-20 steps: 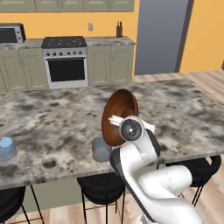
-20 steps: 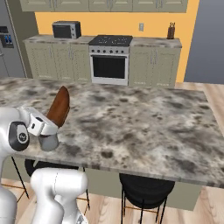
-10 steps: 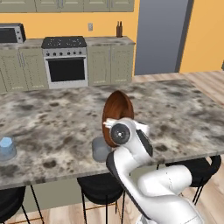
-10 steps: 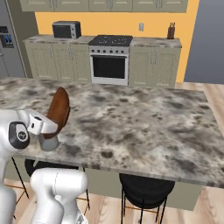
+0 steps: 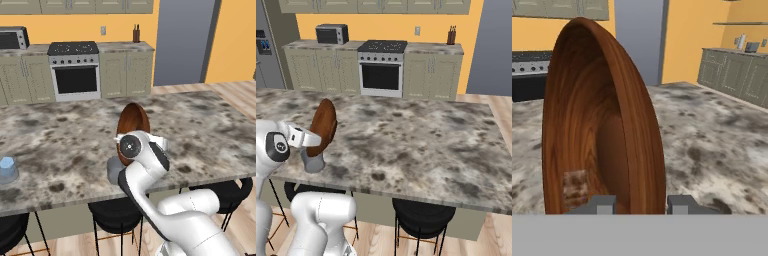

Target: There are four ice cubes in the ice bowl. Place two ice cubes in each glass of water.

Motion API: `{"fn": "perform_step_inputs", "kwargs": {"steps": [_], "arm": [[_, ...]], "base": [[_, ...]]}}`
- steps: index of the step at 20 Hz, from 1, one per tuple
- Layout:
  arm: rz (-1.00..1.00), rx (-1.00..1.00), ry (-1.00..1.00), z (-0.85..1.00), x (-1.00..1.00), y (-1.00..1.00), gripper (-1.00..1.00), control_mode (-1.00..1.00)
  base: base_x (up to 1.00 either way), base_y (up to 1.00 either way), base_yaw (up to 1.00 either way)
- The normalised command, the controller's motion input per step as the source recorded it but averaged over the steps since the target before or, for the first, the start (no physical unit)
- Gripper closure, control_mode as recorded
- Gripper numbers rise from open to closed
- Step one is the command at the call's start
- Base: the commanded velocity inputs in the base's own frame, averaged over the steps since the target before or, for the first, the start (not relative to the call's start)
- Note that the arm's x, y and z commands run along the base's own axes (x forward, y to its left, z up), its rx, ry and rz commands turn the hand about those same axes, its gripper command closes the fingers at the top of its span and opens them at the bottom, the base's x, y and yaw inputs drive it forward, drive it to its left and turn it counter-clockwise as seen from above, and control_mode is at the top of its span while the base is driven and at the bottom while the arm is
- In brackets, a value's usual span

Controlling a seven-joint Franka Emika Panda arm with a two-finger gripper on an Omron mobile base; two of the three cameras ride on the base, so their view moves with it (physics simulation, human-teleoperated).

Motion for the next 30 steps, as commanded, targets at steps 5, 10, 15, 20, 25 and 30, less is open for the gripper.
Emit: {"fn": "perform_step_inputs", "kwargs": {"steps": [5,10,15,20,25,30], "arm": [[0.01,0.0,-0.09,0.0,-0.03,0.0,1.0,-1.0],[0.0,0.0,-0.02,0.0,0.0,0.0,1.0,-1.0],[0.01,-0.02,-0.06,0.0,0.0,0.0,1.0,-1.0],[0.0,-0.08,-0.01,0.0,0.0,0.02,1.0,-1.0],[0.0,-0.07,0.0,0.0,0.0,0.04,1.0,-1.0],[0.0,-0.03,0.0,0.0,0.0,0.15,1.0,-1.0]], "base": [[0.0,0.0,0.0],[0.0,0.0,0.0],[0.0,0.0,0.0],[0.0,0.0,0.0],[0.0,0.0,0.0],[0.0,0.0,0.0]]}}
